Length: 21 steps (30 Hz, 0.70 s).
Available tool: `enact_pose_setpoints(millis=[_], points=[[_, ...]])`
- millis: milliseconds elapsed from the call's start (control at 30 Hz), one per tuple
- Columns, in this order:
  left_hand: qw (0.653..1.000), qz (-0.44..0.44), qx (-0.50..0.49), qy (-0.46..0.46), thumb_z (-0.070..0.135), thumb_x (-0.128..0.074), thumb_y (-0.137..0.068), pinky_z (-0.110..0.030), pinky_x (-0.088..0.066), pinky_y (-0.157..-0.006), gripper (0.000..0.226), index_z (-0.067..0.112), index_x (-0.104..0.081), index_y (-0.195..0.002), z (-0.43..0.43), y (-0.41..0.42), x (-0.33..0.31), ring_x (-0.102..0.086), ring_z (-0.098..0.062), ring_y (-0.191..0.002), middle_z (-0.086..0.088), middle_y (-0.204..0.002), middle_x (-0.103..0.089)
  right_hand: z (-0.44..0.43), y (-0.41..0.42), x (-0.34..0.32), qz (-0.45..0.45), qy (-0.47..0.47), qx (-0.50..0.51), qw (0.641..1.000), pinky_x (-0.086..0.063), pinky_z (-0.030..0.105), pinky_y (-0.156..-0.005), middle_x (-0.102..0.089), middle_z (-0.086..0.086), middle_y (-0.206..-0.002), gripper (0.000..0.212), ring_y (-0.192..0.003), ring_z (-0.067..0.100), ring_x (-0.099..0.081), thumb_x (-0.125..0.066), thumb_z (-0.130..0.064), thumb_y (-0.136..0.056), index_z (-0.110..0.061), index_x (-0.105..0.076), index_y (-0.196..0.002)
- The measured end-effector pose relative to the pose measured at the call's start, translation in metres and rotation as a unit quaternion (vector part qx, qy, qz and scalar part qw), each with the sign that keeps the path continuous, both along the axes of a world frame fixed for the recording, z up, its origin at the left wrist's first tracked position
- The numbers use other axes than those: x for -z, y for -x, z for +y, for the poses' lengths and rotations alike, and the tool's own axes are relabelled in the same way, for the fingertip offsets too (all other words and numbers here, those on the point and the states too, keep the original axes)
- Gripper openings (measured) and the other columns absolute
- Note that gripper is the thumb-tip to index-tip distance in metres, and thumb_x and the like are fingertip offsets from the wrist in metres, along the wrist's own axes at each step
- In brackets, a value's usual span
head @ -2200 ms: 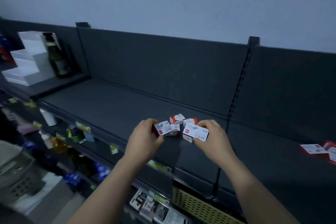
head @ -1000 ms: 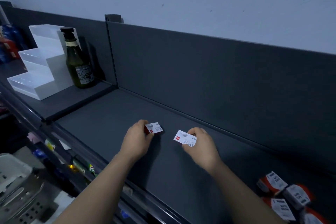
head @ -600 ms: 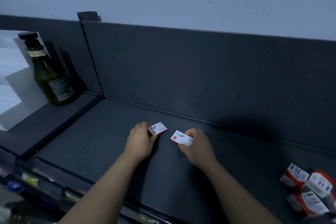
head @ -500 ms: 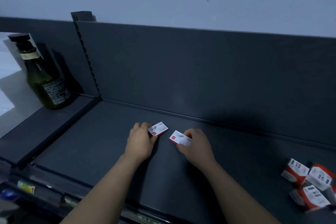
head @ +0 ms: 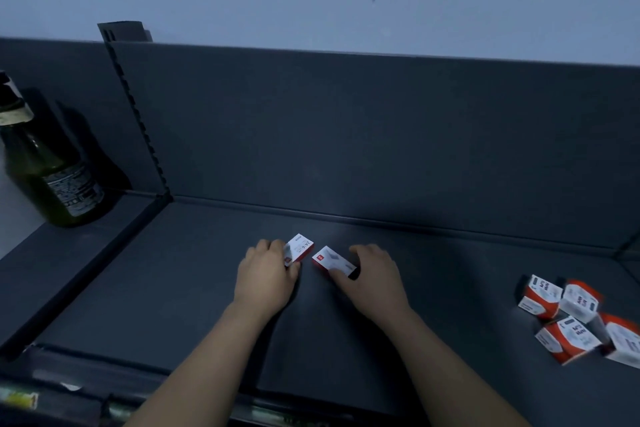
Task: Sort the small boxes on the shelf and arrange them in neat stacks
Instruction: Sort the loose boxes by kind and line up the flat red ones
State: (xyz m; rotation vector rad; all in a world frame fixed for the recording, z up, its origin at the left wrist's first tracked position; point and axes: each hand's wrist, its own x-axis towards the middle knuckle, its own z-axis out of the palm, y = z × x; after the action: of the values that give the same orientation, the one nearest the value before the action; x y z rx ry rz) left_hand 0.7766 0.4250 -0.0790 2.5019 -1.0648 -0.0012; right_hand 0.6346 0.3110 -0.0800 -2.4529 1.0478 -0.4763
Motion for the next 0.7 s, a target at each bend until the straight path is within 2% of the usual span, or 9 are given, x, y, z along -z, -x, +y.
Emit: enact_pose_setpoints(millis=[100,200,267,333,467,533,633,700], points=[[0.997,-0.062,0.044,0.035,0.037,-0.049,-0.094,-0.030,-0.038,-0.089,0.038,0.017,-0.053,-0.126,-0.002,0.012,-0.009,-0.050,-0.024,-0.108,-0.002,-0.119,-0.057,-0.002,0.019,-0.006,0.004,0.042,0.007,0.999,-0.035,0.029,-0.102,-0.051,0.001,-0.135,0.051,-0.121,0.019,-0.045,-0.052,-0.044,-0.091,-0.016,-0.049,-0.133],[0.989,-0.077,0.098,0.086,0.031,-0.051,-0.093,-0.029,-0.037,-0.091,0.034,0.016,-0.058,-0.122,-0.010,0.030,-0.022,-0.052,-0.022,-0.107,0.000,-0.117,-0.060,-0.003,0.046,-0.015,-0.003,0.067,0.031,0.997,-0.032,0.027,-0.106,-0.050,0.002,-0.138,0.048,-0.125,0.018,-0.044,-0.049,-0.039,-0.095,-0.013,-0.048,-0.135],[0.981,-0.092,0.140,0.099,0.026,-0.054,-0.090,-0.033,-0.042,-0.085,0.025,0.011,-0.064,-0.109,-0.017,0.046,-0.033,-0.057,-0.025,-0.097,-0.002,-0.105,-0.065,-0.002,0.066,-0.020,-0.005,0.076,0.050,0.996,-0.029,0.023,-0.106,-0.050,0.002,-0.139,0.047,-0.126,0.017,-0.044,-0.049,-0.035,-0.096,-0.012,-0.047,-0.136],[0.969,-0.121,0.181,0.118,0.024,-0.057,-0.083,-0.036,-0.049,-0.073,0.021,0.009,-0.068,-0.094,-0.026,0.064,-0.038,-0.063,-0.027,-0.082,-0.003,-0.089,-0.069,-0.001,0.088,-0.026,-0.006,0.082,0.072,0.994,-0.028,0.021,-0.105,-0.051,0.002,-0.138,0.045,-0.125,0.016,-0.045,-0.049,-0.033,-0.096,-0.011,-0.048,-0.136],[0.954,-0.119,0.239,0.136,0.021,-0.066,-0.078,-0.038,-0.052,-0.073,0.025,0.009,-0.070,-0.100,-0.040,0.097,-0.042,-0.066,-0.028,-0.079,-0.005,-0.091,-0.071,0.001,0.132,-0.037,0.010,0.096,0.121,0.988,-0.031,0.022,-0.102,-0.054,0.000,-0.134,0.043,-0.123,0.016,-0.048,-0.050,-0.033,-0.095,-0.014,-0.050,-0.134],[0.948,-0.122,0.259,0.136,0.021,-0.068,-0.077,-0.037,-0.051,-0.073,0.027,0.009,-0.070,-0.101,-0.047,0.113,-0.042,-0.065,-0.029,-0.079,-0.006,-0.091,-0.071,0.001,0.153,-0.042,0.010,0.097,0.147,0.984,-0.037,0.026,-0.097,-0.059,0.001,-0.127,0.039,-0.117,0.018,-0.052,-0.052,-0.031,-0.093,-0.014,-0.054,-0.128],[0.942,-0.117,0.287,0.125,0.027,-0.060,-0.079,-0.038,-0.052,-0.076,0.031,0.010,-0.070,-0.103,-0.059,0.140,-0.045,-0.065,-0.029,-0.081,-0.005,-0.094,-0.071,0.001,0.184,-0.047,0.004,0.090,0.192,0.977,-0.046,0.032,-0.079,-0.066,0.001,-0.104,0.024,-0.098,0.022,-0.059,-0.056,-0.026,-0.090,-0.014,-0.062,-0.110],[0.937,-0.121,0.306,0.122,0.026,-0.063,-0.079,-0.038,-0.051,-0.077,0.030,0.011,-0.070,-0.105,-0.068,0.161,-0.045,-0.065,-0.028,-0.083,-0.005,-0.095,-0.071,0.000,0.207,-0.050,0.006,0.088,0.221,0.971,-0.045,0.031,-0.067,-0.064,0.000,-0.090,0.015,-0.087,0.022,-0.058,-0.056,-0.026,-0.088,-0.017,-0.061,-0.099]])
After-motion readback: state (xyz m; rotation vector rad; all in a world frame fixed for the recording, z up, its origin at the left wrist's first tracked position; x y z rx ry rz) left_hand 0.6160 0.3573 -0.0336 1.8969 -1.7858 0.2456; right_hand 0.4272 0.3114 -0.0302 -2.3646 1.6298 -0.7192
